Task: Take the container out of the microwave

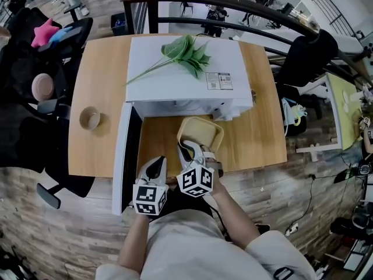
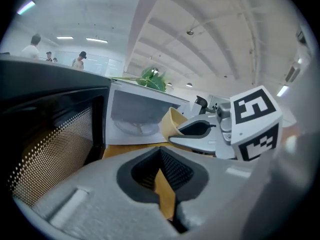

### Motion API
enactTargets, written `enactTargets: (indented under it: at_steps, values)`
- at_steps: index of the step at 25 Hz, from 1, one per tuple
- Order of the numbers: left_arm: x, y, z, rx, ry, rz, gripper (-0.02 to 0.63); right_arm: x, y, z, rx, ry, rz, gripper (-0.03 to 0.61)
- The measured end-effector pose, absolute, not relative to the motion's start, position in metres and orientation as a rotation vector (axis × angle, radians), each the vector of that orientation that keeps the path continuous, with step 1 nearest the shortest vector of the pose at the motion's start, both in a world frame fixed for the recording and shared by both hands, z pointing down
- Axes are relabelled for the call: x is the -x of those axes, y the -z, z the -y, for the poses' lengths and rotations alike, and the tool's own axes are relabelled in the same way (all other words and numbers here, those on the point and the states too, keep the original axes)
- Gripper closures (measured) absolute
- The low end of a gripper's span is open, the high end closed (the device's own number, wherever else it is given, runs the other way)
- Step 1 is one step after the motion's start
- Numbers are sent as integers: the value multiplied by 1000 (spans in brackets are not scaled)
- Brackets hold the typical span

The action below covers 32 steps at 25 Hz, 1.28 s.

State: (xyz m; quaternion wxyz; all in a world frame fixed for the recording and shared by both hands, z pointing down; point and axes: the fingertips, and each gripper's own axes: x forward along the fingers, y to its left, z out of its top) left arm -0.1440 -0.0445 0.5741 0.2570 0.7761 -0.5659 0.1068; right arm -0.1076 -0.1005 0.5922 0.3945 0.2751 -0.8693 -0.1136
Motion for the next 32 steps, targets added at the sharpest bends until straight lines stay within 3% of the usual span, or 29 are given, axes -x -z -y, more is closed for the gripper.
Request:
enactTargets:
  at_steps: [32]
  values:
    - [56,-542,75,-2210,-237,1437,611,4,-544,75,-931,29,2364,552]
